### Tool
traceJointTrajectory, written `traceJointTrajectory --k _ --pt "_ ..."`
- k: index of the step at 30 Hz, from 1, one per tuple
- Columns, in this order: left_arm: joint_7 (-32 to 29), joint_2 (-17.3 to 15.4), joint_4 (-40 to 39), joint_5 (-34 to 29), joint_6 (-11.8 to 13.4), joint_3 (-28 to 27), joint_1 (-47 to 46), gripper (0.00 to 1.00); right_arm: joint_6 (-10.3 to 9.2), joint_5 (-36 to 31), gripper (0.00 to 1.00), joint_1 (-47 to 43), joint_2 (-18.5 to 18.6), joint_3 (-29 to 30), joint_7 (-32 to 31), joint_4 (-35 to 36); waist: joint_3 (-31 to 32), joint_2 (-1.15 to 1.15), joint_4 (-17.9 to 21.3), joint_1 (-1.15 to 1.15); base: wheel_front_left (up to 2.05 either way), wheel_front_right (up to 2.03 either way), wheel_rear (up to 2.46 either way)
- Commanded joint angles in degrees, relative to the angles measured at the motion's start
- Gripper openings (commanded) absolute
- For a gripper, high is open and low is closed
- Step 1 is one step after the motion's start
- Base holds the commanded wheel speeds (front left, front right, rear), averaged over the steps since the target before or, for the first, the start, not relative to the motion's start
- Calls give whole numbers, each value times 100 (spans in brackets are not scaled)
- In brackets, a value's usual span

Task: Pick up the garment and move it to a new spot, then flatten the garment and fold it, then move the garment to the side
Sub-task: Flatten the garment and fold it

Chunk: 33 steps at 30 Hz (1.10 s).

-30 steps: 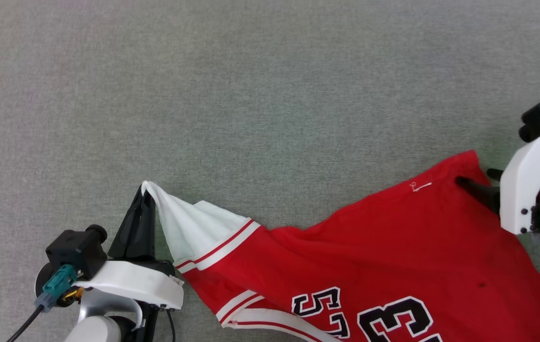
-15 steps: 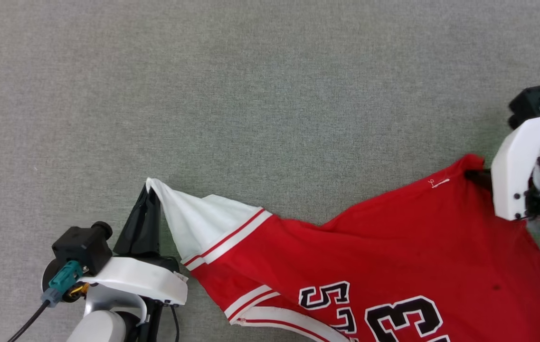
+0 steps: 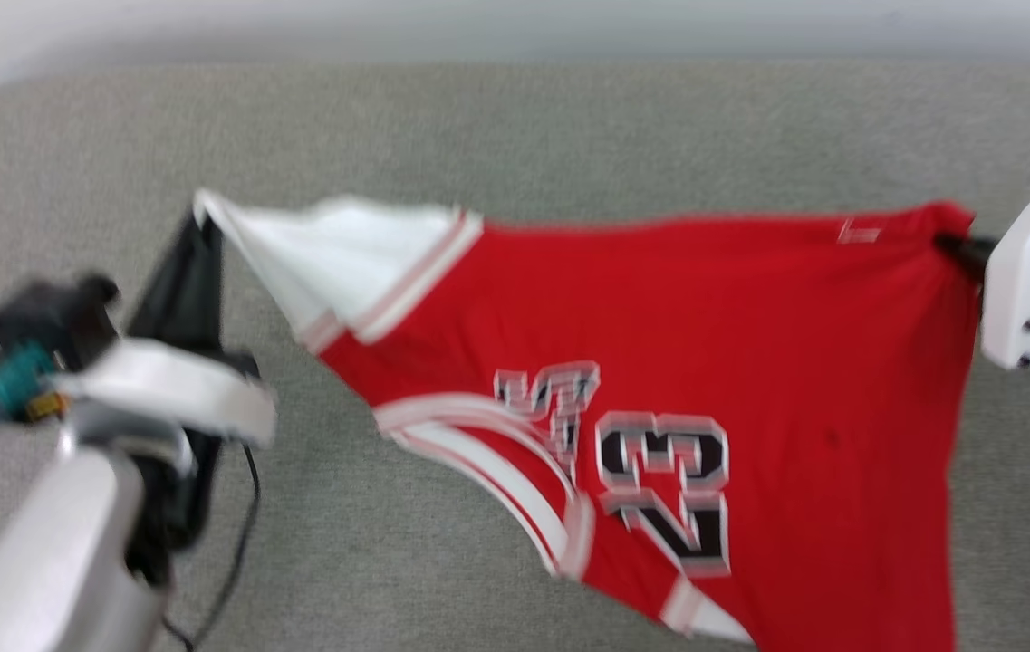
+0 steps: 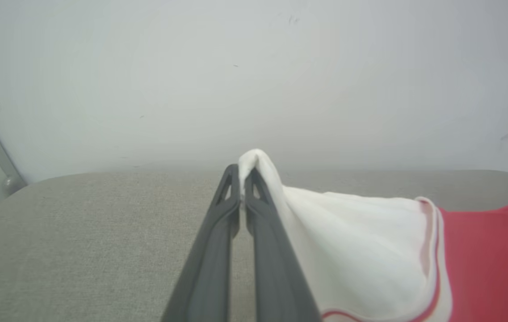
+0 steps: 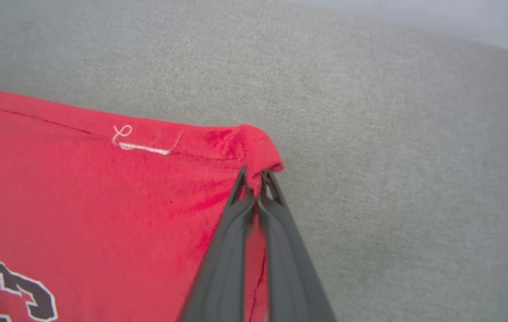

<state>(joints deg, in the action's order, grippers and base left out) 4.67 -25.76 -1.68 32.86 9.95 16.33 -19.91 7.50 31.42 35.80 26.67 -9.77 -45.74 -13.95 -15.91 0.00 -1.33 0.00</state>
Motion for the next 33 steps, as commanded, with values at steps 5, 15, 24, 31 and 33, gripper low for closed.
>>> traceJointTrajectory --k 5,15,24,31,33 --pt "-250 -88 688 38 -277 -48 -1334 0 -4 -259 0 560 -65 338 363 -273 376 0 201 0 0 0 0" --pt "-265 12 2244 -75 -620 -58 -3698 0 -6 -642 0 1871 -100 569 1119 -603 20 0 424 0 0 0 0" --pt "109 -224 3028 -345 -833 -212 -5931 0 -7 -904 0 3467 -131 705 2122 -635 -996 0 630 0 0 0 0" --pt "-20 -418 2973 -524 -872 -222 -7310 0 -7 -1051 0 4636 -24 627 2565 -571 -1961 0 693 0 0 0 0" --pt "-106 -446 2906 -572 -881 -181 -7541 0 -6 -1065 0 4884 -12 552 2626 -601 -2189 0 693 0 0 0 0"
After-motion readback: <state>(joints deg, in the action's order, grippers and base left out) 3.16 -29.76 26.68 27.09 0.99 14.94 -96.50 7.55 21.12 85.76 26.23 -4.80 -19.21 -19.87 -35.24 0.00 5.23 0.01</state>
